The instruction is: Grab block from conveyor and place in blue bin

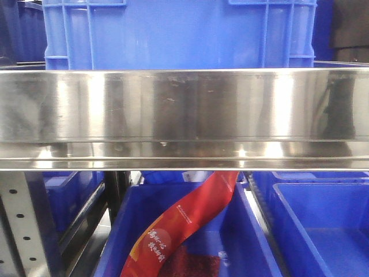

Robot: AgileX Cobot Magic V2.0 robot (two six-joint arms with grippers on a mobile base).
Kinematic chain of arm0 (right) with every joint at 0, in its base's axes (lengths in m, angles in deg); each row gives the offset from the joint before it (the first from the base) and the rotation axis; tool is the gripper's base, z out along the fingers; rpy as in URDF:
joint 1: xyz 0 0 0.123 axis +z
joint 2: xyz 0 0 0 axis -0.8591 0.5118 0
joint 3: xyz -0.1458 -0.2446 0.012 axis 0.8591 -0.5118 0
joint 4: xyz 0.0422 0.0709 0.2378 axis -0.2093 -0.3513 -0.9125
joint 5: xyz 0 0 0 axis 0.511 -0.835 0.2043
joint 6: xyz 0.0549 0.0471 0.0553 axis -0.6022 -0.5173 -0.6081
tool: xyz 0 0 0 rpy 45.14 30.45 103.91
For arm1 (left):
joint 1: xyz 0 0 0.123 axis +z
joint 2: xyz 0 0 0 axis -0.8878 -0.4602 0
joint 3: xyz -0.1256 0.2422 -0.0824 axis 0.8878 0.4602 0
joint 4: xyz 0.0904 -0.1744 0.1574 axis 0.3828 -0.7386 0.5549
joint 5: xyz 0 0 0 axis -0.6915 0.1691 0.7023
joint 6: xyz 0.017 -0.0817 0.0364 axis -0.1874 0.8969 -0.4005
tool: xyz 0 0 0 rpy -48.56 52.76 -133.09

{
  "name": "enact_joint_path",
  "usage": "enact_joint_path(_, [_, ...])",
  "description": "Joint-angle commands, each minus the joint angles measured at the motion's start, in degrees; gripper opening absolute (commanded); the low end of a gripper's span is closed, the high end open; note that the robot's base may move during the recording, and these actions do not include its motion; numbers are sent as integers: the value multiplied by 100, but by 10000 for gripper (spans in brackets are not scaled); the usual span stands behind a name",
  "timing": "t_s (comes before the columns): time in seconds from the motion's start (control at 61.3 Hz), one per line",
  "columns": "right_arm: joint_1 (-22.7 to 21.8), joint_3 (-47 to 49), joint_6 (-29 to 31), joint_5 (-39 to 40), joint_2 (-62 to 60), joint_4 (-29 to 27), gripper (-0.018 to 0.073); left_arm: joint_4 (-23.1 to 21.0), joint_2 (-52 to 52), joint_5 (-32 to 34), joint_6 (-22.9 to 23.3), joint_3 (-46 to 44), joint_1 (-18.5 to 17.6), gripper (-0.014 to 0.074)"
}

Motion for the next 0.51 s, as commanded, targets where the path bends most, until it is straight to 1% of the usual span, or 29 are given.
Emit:
enact_joint_path(0.0, [-237, 90, 31, -140, -291, -19, 344, 183, 287, 170, -8, -81, 24, 53])
enact_joint_path(0.049, [-381, 90, 31, -290, -426, -31, 209, 193, 401, 121, -8, -81, 91, -22])
enact_joint_path(0.065, [-443, 90, 31, -390, -507, -31, 153, 193, 484, 79, -8, -81, 143, -73])
enact_joint_path(0.082, [-511, 90, 31, -452, -546, -31, 114, 174, 546, 24, -8, -81, 174, -97])
enact_joint_path(0.13, [-660, 90, 31, -681, -681, -31, -45, 131, 678, -115, 3, -81, 306, -111])
enact_joint_path(0.179, [-801, 90, 31, -862, -806, -31, -172, -26, 831, -294, 13, -68, 462, -111])
enact_joint_path(0.277, [-998, -150, 4, -879, -1120, -45, -163, -294, 1210, -231, 13, 252, 791, -111])
enact_joint_path(0.342, [-1035, -461, 4, -788, -1332, -45, -163, -336, 1489, -172, 13, 586, 979, -111])
enact_joint_path(0.424, [-1035, -1055, 4, -566, -1665, -45, -163, -336, 1899, -171, 13, 1151, 1109, -111])
enact_joint_path(0.489, [-1035, -1651, 4, -336, -1950, -45, -163, -336, 2230, -144, 13, 1641, 1131, -111])
